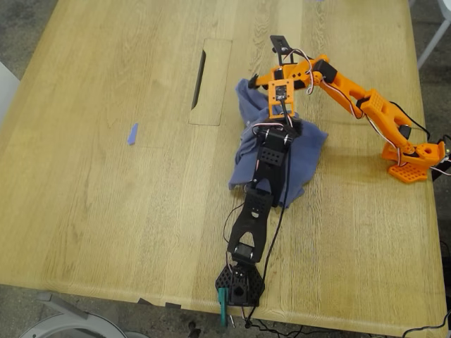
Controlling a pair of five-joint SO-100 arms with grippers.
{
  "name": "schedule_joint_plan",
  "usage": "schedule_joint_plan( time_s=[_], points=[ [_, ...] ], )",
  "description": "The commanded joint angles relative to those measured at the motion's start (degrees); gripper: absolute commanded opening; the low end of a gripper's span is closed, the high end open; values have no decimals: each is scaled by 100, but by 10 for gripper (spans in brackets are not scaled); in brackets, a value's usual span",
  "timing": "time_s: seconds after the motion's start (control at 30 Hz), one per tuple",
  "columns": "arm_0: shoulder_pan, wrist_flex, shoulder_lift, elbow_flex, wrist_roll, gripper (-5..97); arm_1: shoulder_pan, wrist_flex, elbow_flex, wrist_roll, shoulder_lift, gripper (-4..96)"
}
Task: Fold a T-shirt
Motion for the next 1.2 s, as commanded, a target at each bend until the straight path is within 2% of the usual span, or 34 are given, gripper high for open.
schedule_joint_plan(
  time_s=[0.0, 0.3, 0.43, 0.5, 0.53, 0.57, 0.7, 0.87, 1.17],
  points=[
    [255, 141, 1257, -483, -53, -3, -35, -141, -9, 26, 97, 224],
    [220, 141, 1301, -475, -35, -3, 9, 492, -88, 53, -26, 208],
    [220, 141, 1336, -475, -35, -3, 44, 949, -193, 211, -114, 190],
    [220, 149, 1345, -475, -35, -3, 70, 949, -316, 281, -264, 144],
    [202, 149, 1345, -475, -35, -3, 79, 896, -404, 255, -352, 96],
    [193, 149, 1345, -475, -35, -3, 97, 844, -422, 246, -404, 8],
    [97, 167, 1415, -404, -35, -3, 114, 958, -501, 158, -431, 0],
    [-158, 167, 2470, 1406, -35, -3, 149, 1714, -870, 35, -308, 0],
    [-272, 79, 5098, 5625, -79, -3, 9, 2927, -870, -62, 211, 0]
  ],
)
